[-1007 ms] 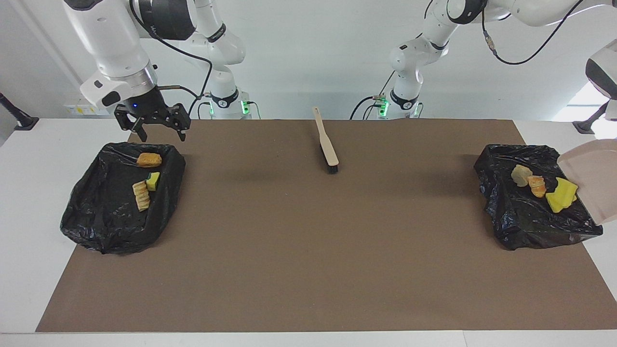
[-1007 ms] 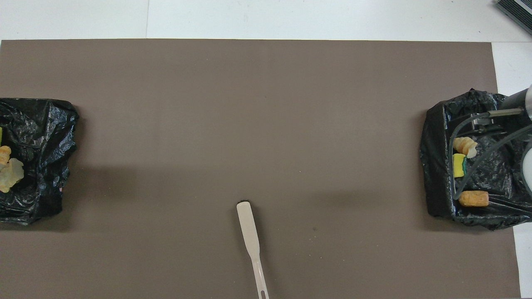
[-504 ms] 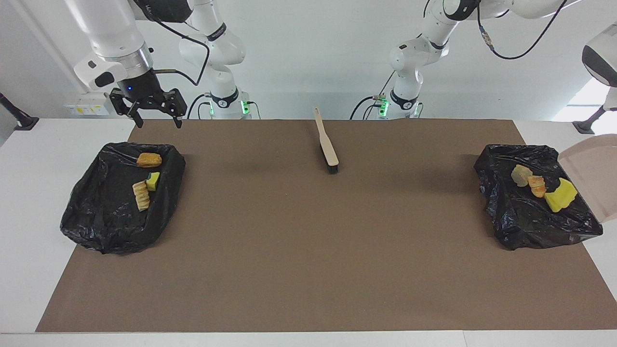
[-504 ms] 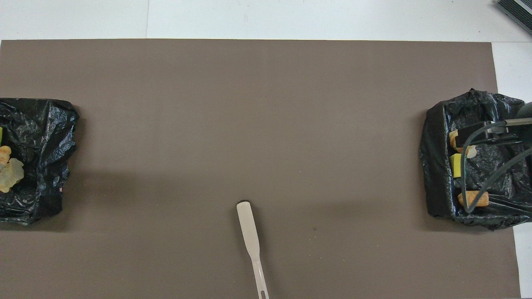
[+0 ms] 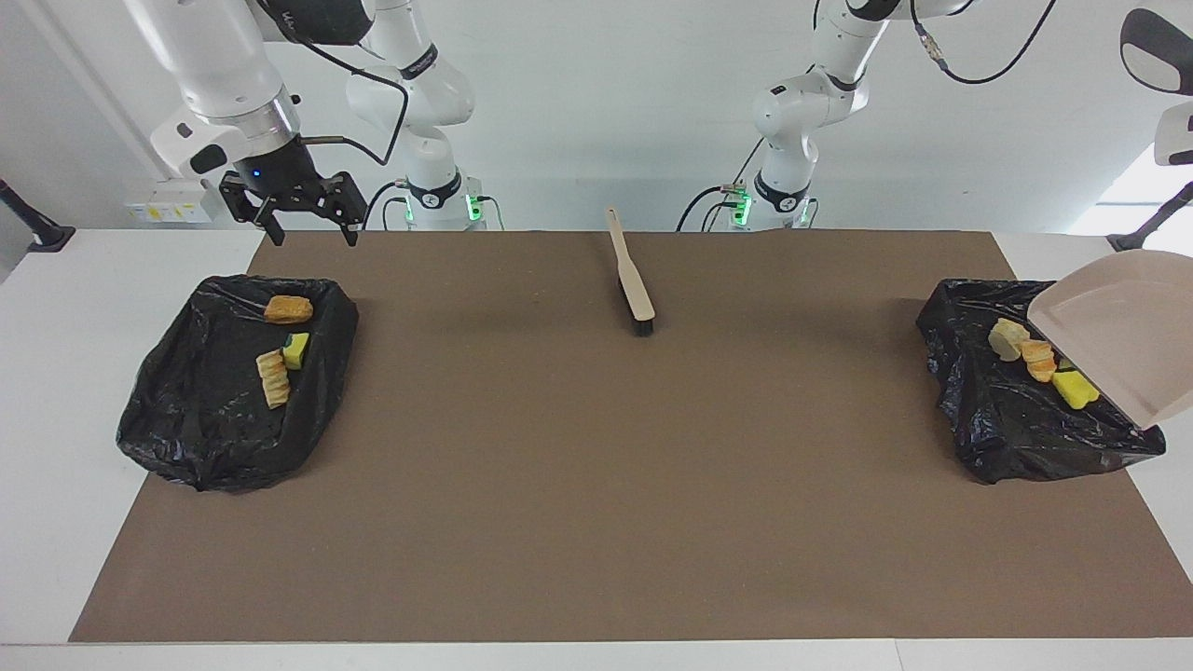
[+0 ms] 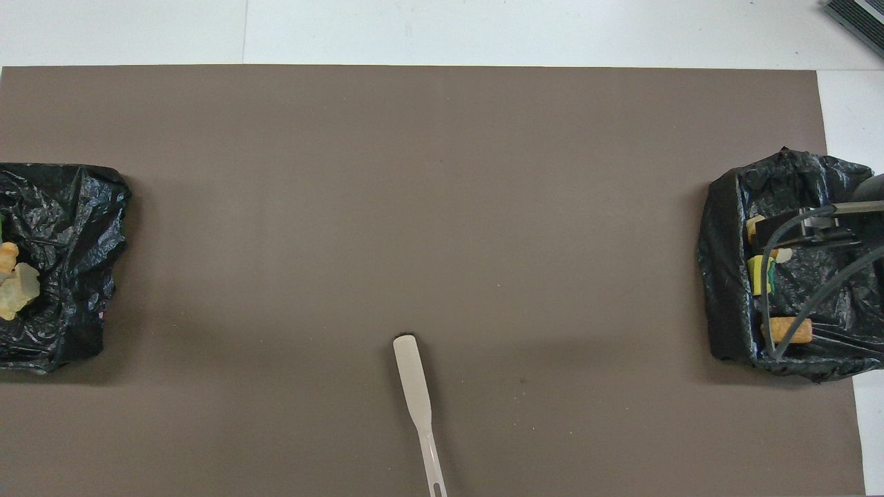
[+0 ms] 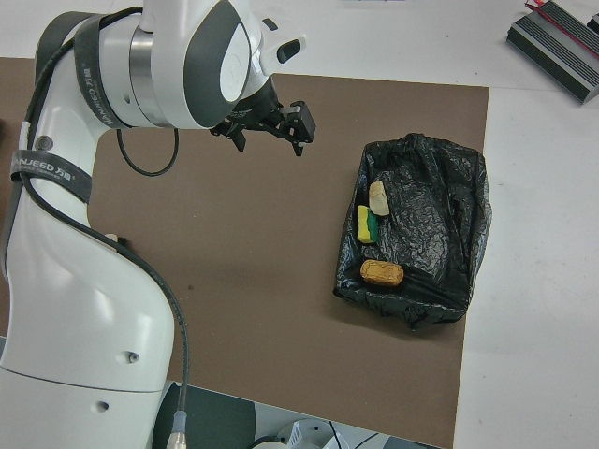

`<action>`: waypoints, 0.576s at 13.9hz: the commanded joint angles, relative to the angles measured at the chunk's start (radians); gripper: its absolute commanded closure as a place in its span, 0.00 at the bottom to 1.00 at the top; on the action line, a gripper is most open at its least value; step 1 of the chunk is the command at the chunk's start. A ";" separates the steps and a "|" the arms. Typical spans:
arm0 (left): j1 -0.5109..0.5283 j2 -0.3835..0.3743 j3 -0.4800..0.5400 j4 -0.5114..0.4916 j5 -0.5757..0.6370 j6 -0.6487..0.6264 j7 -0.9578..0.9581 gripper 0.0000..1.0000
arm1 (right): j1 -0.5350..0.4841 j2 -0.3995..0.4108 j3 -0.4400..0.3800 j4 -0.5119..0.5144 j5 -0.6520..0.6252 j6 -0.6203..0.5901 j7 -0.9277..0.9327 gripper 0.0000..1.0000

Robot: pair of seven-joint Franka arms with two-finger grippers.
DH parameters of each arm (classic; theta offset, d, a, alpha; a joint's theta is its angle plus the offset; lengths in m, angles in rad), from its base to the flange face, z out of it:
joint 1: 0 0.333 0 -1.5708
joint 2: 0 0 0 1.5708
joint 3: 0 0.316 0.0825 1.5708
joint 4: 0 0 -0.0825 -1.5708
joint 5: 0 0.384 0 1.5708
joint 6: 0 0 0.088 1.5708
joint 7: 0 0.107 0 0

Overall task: Sweep and dump trash in bin
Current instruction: 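Bring the empty dustpan back to the table center with the left gripper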

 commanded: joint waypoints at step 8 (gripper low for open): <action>-0.123 -0.166 -0.087 -0.298 -0.376 -0.079 -0.822 1.00 | -0.020 -0.020 0.014 -0.017 0.023 -0.004 0.019 0.00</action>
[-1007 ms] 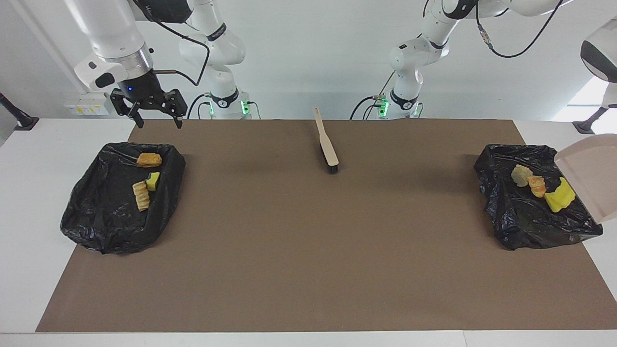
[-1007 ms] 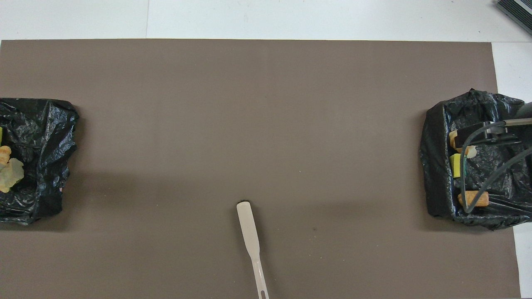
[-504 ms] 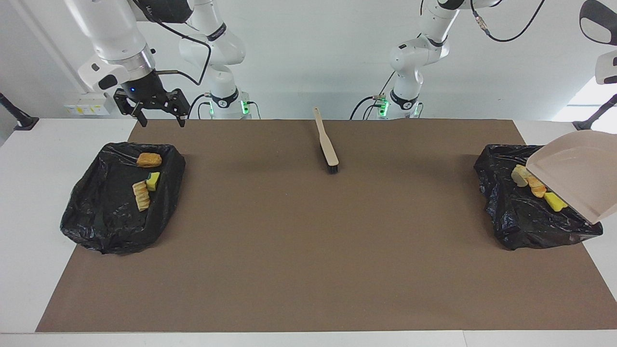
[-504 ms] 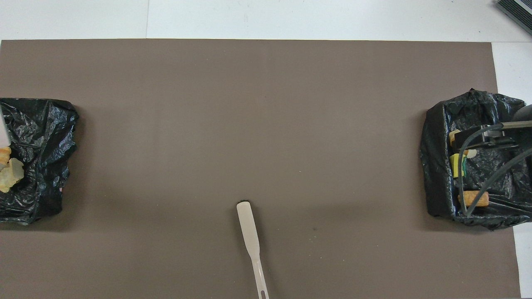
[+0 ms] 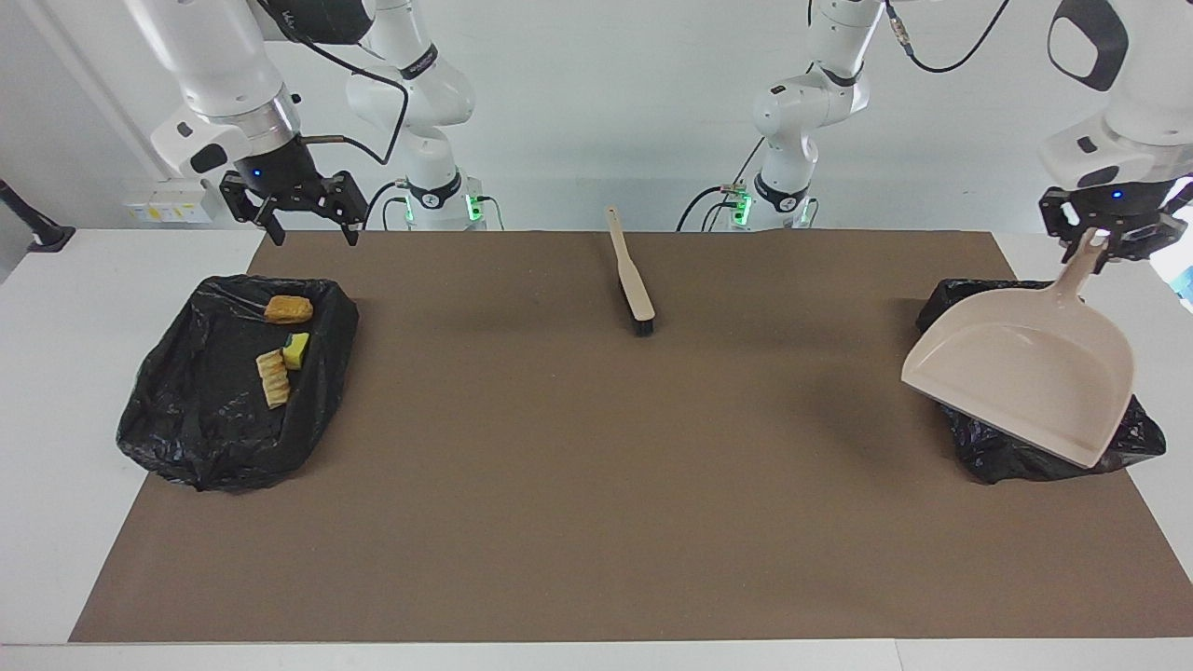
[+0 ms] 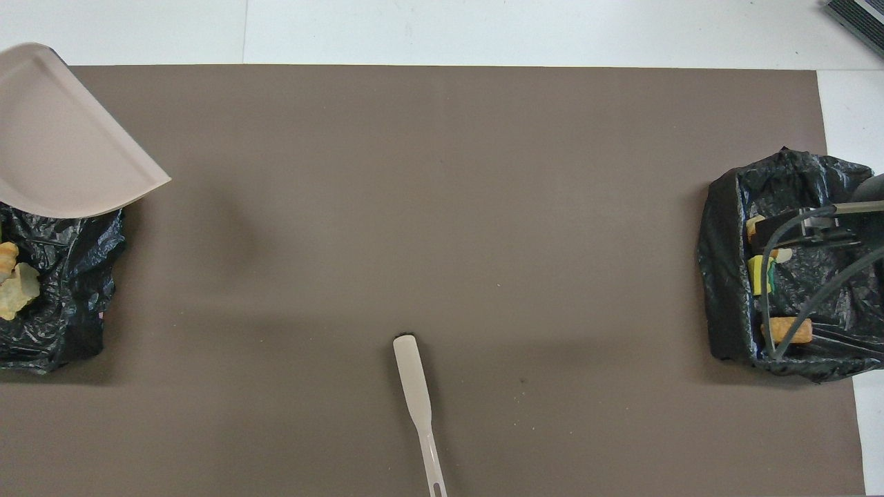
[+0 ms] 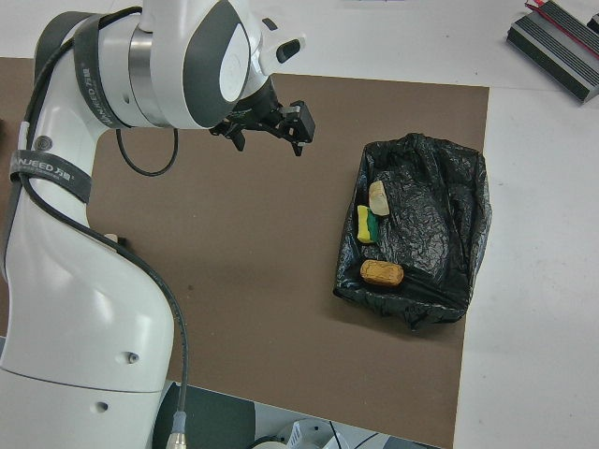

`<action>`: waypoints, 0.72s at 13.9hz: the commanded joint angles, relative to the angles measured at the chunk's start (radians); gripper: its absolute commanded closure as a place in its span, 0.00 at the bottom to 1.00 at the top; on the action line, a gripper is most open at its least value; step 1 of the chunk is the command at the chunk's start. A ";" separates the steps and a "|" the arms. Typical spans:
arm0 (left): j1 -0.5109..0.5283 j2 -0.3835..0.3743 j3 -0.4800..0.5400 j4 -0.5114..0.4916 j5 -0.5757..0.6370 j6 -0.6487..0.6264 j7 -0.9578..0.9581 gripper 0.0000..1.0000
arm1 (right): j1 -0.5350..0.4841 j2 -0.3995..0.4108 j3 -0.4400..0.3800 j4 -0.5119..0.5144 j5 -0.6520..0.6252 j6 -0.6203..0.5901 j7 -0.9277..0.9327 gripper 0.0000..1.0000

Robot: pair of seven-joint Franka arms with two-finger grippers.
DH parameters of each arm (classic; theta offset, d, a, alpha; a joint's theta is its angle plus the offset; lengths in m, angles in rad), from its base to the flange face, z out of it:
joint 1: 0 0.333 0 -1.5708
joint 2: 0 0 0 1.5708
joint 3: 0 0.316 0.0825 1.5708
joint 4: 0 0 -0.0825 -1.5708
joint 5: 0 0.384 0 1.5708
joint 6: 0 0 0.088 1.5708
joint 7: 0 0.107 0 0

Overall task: Sweep and dump trash in bin
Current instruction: 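Bring the empty dustpan back to the table center with the left gripper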

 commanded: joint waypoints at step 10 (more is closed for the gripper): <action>-0.433 0.004 0.009 -0.253 -0.327 0.336 -0.938 1.00 | -0.020 -0.019 0.014 -0.017 0.022 -0.004 0.019 0.00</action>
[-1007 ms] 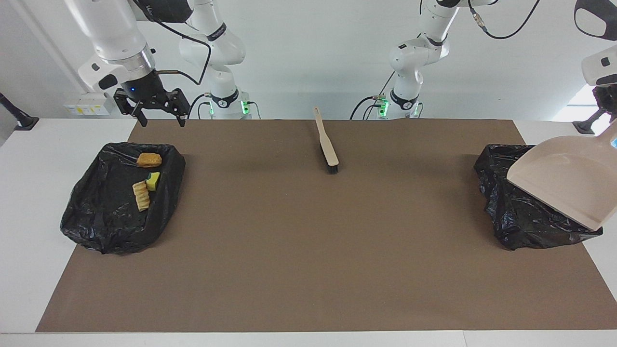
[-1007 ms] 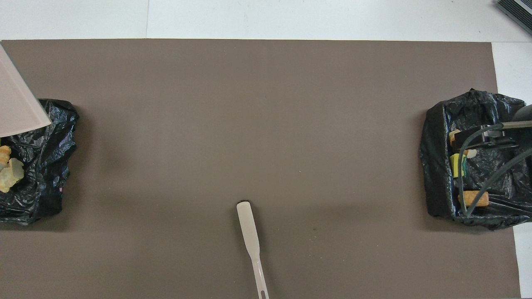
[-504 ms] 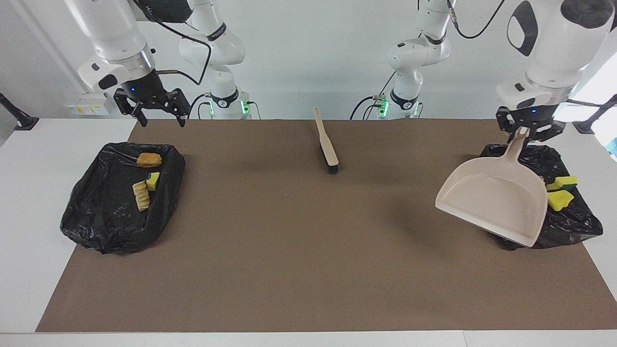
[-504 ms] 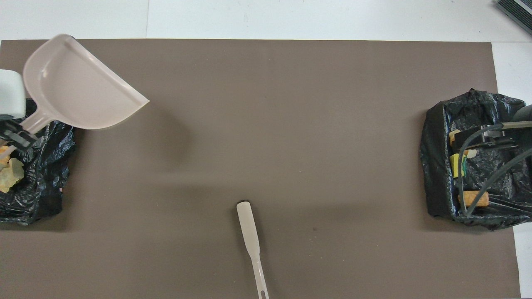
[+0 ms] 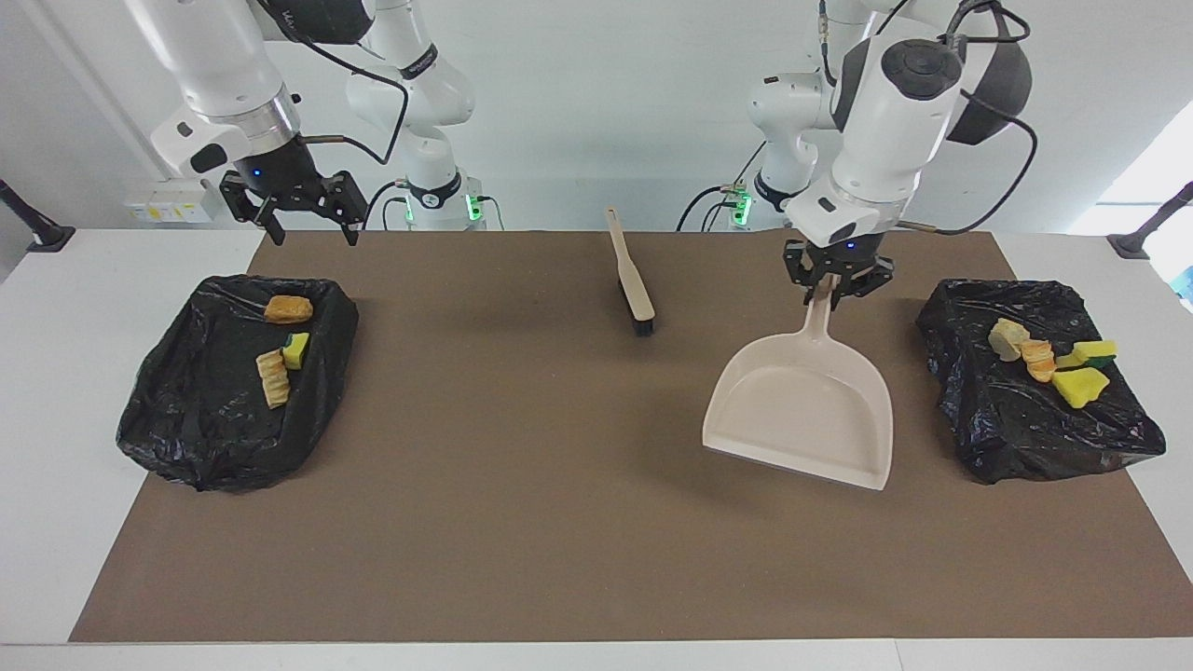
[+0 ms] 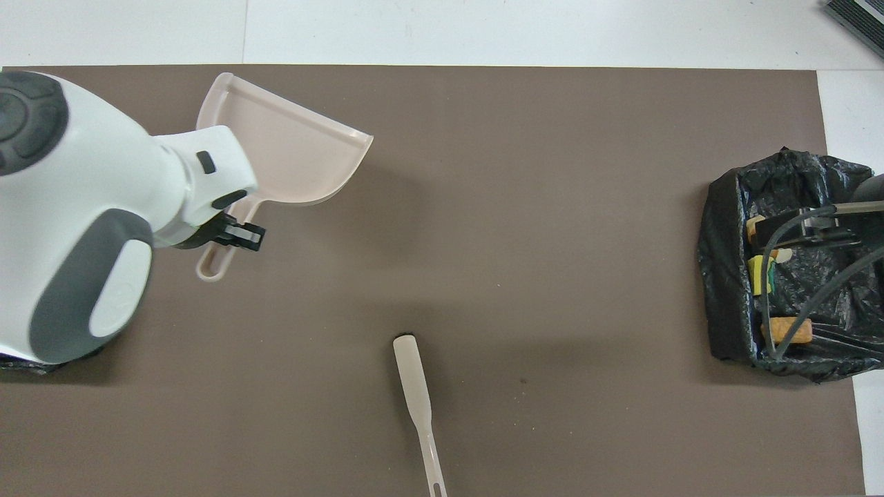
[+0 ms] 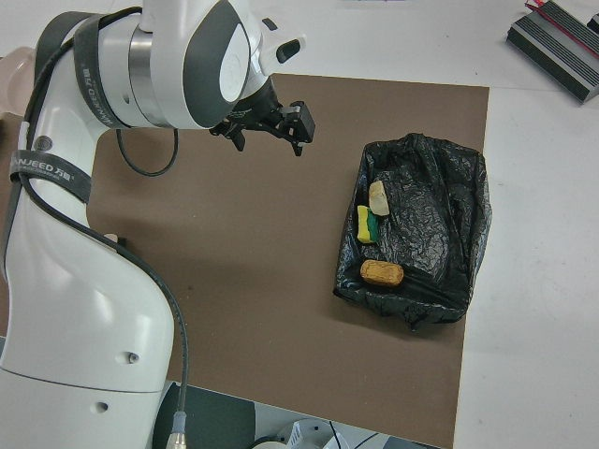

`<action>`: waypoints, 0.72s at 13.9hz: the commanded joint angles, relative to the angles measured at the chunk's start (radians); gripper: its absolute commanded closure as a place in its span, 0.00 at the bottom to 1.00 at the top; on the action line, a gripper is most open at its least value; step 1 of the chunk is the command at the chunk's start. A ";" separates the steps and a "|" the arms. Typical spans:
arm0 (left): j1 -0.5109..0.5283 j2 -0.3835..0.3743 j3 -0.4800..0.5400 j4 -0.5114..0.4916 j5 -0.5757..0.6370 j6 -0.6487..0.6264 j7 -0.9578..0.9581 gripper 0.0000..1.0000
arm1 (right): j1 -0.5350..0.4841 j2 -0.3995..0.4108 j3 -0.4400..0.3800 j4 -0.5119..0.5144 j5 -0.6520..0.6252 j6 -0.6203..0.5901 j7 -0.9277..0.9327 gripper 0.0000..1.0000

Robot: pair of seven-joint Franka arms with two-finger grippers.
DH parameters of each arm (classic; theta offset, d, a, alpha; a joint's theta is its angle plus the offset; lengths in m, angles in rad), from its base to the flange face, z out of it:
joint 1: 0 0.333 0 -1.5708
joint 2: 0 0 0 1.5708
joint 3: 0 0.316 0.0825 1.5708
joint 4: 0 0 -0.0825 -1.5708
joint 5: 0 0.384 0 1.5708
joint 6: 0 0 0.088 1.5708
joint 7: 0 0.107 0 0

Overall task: Sweep and dump trash in bin
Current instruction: 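Bring the empty dustpan back to the table center with the left gripper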

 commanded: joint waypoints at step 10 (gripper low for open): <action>-0.311 0.244 0.022 -0.081 -0.098 0.456 -0.489 1.00 | -0.020 -0.019 0.014 -0.017 0.022 -0.004 0.019 0.00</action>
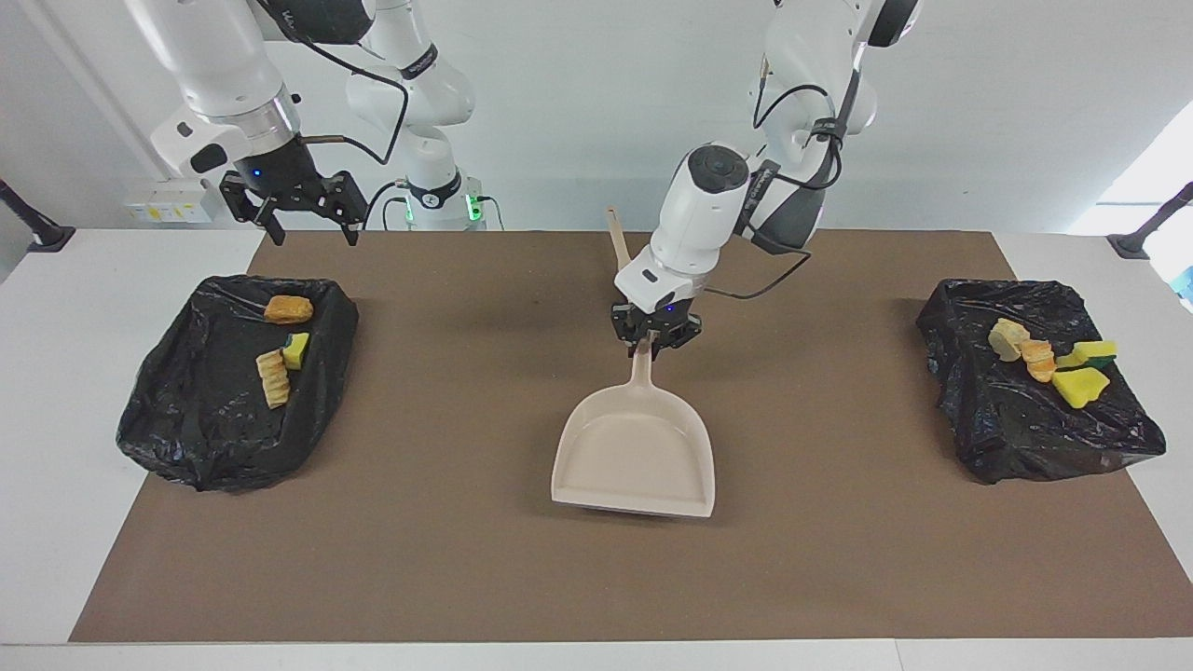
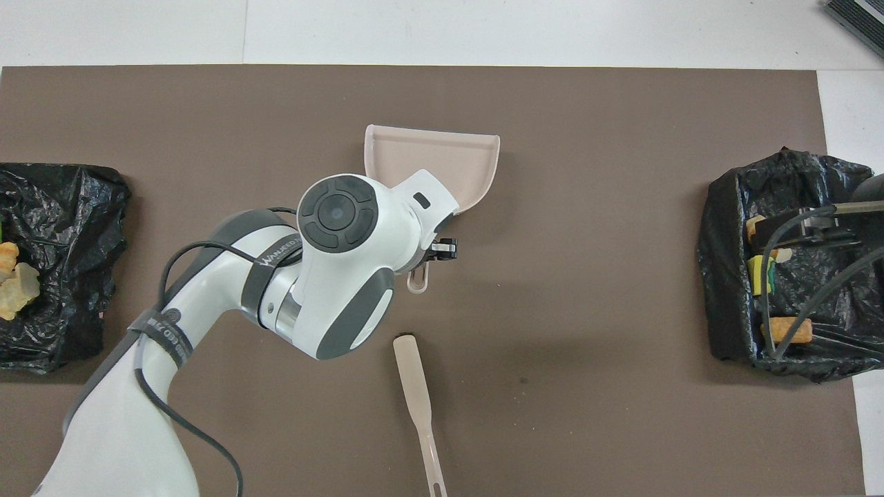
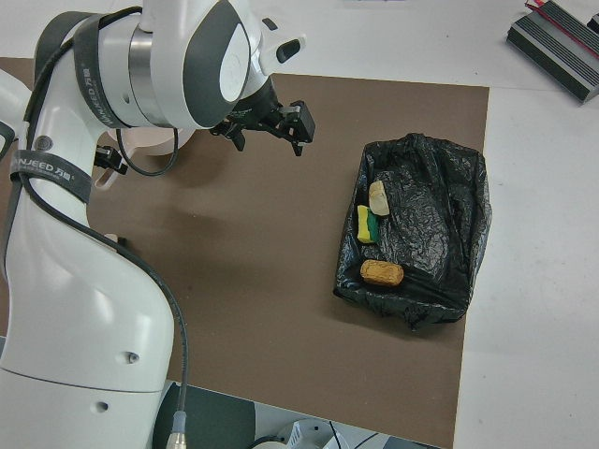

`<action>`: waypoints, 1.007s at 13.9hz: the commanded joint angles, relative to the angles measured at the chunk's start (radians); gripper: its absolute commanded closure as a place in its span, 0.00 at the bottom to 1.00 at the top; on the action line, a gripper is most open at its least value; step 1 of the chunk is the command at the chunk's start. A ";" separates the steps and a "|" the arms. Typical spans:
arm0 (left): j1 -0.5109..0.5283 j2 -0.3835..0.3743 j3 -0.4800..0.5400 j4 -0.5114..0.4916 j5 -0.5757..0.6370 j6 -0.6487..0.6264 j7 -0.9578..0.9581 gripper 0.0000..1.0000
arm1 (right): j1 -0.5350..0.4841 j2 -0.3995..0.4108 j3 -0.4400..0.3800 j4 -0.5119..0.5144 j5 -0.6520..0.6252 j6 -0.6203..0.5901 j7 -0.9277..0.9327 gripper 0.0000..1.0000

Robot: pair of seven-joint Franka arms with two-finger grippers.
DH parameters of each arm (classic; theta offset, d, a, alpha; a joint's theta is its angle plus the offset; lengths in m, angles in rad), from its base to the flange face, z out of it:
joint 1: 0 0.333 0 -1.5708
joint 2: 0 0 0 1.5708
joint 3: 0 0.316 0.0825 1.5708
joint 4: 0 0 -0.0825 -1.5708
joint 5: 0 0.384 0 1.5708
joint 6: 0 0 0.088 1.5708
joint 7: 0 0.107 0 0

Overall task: Sweep and dump trash in bin
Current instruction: 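Bring the empty dustpan back to the table center with the left gripper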

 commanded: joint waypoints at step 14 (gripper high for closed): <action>-0.034 0.041 0.022 -0.082 -0.009 0.135 0.022 0.01 | -0.020 -0.019 0.014 -0.017 0.022 -0.004 0.019 0.00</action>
